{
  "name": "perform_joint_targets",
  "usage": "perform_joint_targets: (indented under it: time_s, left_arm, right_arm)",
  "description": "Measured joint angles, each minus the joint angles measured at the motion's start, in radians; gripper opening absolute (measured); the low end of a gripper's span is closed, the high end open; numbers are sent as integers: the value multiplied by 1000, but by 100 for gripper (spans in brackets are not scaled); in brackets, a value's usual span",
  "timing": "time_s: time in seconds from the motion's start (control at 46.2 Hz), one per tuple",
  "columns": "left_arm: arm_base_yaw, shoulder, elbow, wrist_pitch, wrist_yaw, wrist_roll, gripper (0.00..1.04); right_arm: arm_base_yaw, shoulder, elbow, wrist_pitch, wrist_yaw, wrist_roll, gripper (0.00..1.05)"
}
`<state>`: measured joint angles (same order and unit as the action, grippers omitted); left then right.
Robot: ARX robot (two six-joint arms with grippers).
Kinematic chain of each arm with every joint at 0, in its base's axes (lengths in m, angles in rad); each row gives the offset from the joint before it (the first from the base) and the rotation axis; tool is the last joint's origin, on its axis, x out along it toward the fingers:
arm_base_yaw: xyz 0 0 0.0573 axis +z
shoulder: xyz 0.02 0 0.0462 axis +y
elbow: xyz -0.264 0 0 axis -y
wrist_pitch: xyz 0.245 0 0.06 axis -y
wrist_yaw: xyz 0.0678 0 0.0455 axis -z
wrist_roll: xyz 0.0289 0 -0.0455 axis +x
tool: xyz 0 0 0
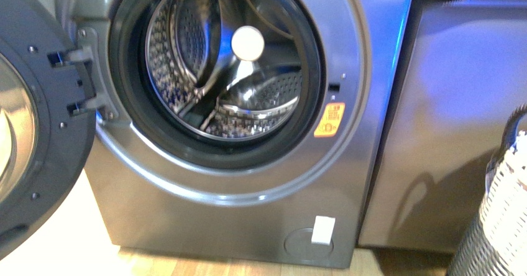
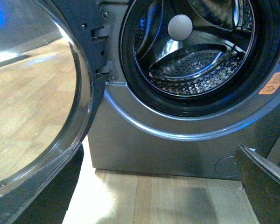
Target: Put clothes into washing machine
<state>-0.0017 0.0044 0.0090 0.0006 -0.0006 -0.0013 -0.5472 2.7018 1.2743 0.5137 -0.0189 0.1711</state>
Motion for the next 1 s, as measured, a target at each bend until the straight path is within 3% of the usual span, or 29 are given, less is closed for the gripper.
perform_joint_targets:
  time_s: [0.433,0.997]
  left_arm:
    - [0,0,0,0,0,0,98]
    - [0,0,0,0,0,0,98]
  right_arm:
    - [-61,223,164,-60,29,-8,97]
    - [-57,360,351,-139,-9,-29,97]
